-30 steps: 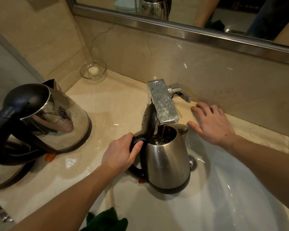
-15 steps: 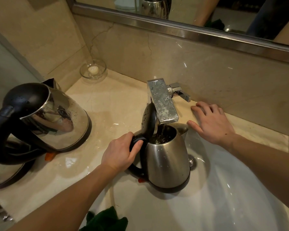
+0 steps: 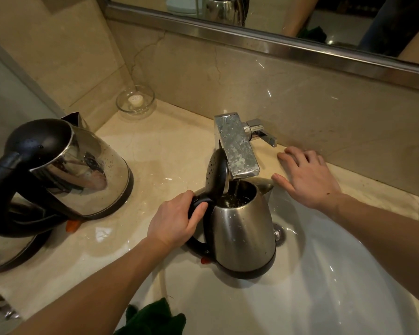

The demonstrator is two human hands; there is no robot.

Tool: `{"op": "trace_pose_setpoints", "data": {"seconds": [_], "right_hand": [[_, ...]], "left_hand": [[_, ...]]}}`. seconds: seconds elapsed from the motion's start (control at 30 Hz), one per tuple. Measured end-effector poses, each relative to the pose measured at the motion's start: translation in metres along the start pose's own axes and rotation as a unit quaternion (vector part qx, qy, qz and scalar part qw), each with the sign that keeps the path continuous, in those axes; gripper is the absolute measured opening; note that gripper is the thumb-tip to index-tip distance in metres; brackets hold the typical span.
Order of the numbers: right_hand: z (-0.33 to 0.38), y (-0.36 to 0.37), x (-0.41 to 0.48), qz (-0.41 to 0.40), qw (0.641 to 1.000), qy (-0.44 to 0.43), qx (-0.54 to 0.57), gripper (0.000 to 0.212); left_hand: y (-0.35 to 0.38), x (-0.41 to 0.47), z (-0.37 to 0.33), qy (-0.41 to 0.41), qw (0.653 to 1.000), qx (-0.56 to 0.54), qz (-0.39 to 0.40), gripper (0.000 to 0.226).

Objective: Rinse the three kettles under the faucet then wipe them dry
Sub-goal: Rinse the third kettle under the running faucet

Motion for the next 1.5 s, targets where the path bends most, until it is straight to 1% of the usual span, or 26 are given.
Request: {"op": "trace_pose_setpoints", "data": {"seconds": [0.17,0.43,0.6,0.77,1.1,1.23,1.5], "right_hand": [[0.0001,0.0009,0.0001,0.005,1.000,0.003,0.000,0.069],[0.0000,0.0010,0.0002,0.008,1.000,0.002,0.001,0.069],[0.0005,0.0003,-0.0001,0.007,1.000,0.000,0.000,0.068],[0.0009,0.0000,-0.0005,0.006,1.000,-0.001,0.000,0.068],[0.0004,0.0006,-0.0005,0.006,1.000,0.002,-0.002,0.068],[0.0005,0.0003,-0.0003,0.003,1.000,0.002,-0.001,0.067],[0.0005,-0.0002,-0.0008,-0.004,1.000,0.001,0.002,0.065]], "left_hand": [[-0.0005,0.0004,0.0009,0.002,1.000,0.004,-0.010,0.064],[0.0000,0.0000,0.0015,0.005,1.000,0.003,-0.013,0.064],[0.0003,-0.0003,0.0007,0.004,1.000,0.003,-0.007,0.053],[-0.0011,-0.0002,0.0005,0.005,1.000,0.001,-0.013,0.063],[-0.0008,-0.0004,0.0003,0.001,1.000,-0.002,-0.005,0.057],[-0.0015,0.0004,0.0001,0.002,1.000,-0.001,-0.010,0.065],[-0.0002,0.0007,0.0019,0.001,1.000,0.003,-0.010,0.064]]}}
Point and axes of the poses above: each hand's wrist, its own x-axis towards the middle knuckle, its own y-axis out of the palm, z = x × y, the point moved 8 cm from there along x, towards the middle knuckle, and after that the axes turned 1 degree about -x, right-handed, at the moved point
